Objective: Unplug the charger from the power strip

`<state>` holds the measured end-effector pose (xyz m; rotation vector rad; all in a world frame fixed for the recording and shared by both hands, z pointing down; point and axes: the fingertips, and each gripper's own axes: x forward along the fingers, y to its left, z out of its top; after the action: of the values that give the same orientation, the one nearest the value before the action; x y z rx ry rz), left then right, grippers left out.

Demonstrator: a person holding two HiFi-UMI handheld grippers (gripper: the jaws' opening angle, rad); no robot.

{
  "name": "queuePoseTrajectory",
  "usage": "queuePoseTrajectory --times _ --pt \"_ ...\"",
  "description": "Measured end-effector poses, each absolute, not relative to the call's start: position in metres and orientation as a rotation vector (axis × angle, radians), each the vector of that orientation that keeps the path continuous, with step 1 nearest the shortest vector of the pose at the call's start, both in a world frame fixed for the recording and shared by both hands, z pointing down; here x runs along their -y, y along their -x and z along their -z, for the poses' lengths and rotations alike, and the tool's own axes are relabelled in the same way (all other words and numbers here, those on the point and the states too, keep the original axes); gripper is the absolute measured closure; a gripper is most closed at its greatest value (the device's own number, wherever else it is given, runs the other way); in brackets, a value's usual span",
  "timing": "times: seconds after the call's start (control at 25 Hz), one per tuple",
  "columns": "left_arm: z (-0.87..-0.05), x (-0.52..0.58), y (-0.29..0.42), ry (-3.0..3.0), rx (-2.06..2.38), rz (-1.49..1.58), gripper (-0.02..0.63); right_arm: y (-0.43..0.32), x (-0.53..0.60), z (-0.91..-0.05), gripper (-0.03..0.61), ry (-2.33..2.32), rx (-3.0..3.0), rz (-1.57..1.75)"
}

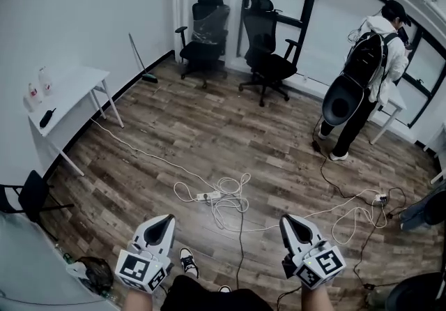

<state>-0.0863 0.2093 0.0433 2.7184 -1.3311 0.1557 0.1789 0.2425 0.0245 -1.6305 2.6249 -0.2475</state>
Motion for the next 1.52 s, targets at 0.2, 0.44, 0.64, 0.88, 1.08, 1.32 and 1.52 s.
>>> queuePoseTrajectory --times 0.2,0.44,0.64,0.88,1.08,1.32,1.52 --pt "-0.056 -0.144 0.105 -2.724 1.276 -0.156 0.595 -0.154 -0.181 -0.031 0.557 1.679 -2.633 0.252" --pt "-0.063 -0.058 0.156 -2.729 1.248 -0.176 0.595 -0.110 -0.097 -0.025 0.557 1.728 -2.642 0.216" --pt "-0.068 0.000 0.189 -2.722 1.224 -0.181 0.595 -0.075 -0.046 -0.023 0.557 1.743 -2.660 0.176" --pt "-0.083 0.047 0.188 -2.703 1.177 -0.165 0.595 -0.064 -0.003 -0.046 0.557 1.748 -2.666 0.238" --pt "-0.098 0.080 0.159 -2.679 1.164 -0.196 0.595 -0.091 0.029 -0.068 0.557 1.727 -2.672 0.307" --pt "-0.109 0.122 0.105 -2.652 1.202 -0.238 0.595 -0.138 0.085 -0.089 0.557 1.628 -2.722 0.359" --pt "-0.143 0.162 0.065 -2.612 1.261 -0.270 0.595 -0.172 0.141 -0.137 0.557 1.524 -2.795 0.412"
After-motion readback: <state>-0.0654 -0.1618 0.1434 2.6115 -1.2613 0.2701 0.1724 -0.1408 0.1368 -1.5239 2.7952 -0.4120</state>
